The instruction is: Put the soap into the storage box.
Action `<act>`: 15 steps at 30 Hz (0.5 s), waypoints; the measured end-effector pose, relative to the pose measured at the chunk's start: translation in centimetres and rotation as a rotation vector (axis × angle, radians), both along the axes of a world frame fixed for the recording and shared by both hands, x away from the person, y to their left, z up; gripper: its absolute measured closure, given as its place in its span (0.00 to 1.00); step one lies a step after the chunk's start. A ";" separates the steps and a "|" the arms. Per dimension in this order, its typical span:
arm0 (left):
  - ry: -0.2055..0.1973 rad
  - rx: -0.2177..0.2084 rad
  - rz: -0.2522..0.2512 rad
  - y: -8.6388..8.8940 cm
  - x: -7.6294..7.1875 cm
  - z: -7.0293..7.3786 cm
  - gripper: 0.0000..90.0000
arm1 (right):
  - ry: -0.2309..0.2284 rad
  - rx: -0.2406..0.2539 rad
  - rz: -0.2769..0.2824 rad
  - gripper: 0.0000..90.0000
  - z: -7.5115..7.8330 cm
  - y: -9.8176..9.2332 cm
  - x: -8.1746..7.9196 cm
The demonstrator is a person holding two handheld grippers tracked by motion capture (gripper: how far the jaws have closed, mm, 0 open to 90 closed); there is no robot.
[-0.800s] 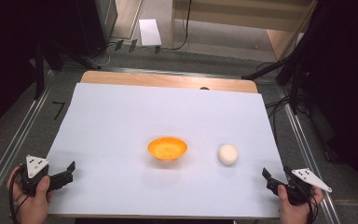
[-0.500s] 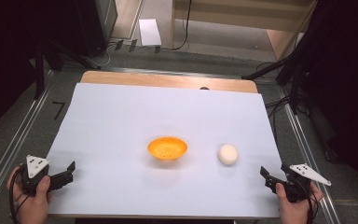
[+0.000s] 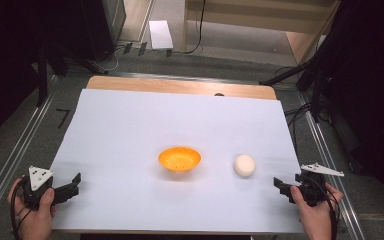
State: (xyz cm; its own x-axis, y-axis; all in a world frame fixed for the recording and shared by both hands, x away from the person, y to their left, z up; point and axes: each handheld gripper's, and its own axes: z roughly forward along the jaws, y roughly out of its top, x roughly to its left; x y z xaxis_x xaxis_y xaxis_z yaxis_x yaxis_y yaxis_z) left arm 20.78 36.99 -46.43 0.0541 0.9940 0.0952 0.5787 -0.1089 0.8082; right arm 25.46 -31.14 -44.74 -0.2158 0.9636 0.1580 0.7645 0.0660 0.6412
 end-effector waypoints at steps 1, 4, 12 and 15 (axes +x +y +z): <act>-0.001 0.000 0.000 0.0 0.0 0.0 0.07 | 0.033 -0.014 0.008 0.16 0.0 0.3 0.4; 0.000 -0.002 -0.002 0.0 0.0 0.0 0.07 | 0.063 -0.027 0.020 0.15 0.1 0.7 0.7; -0.001 -0.004 -0.002 0.0 0.0 0.0 0.07 | 0.167 -0.068 0.044 0.15 0.2 2.6 2.2; -0.002 -0.002 -0.002 0.0 0.0 0.0 0.07 | 0.177 -0.070 0.050 0.15 0.3 3.0 2.5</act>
State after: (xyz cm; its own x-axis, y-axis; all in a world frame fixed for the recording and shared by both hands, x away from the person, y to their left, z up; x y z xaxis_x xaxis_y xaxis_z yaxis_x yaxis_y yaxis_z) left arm 20.75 37.01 -46.42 0.0558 0.9941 0.0929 0.5773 -0.1080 0.8094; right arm 27.93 -28.15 -44.43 -0.2383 0.9623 0.1311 0.8598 0.1463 0.4893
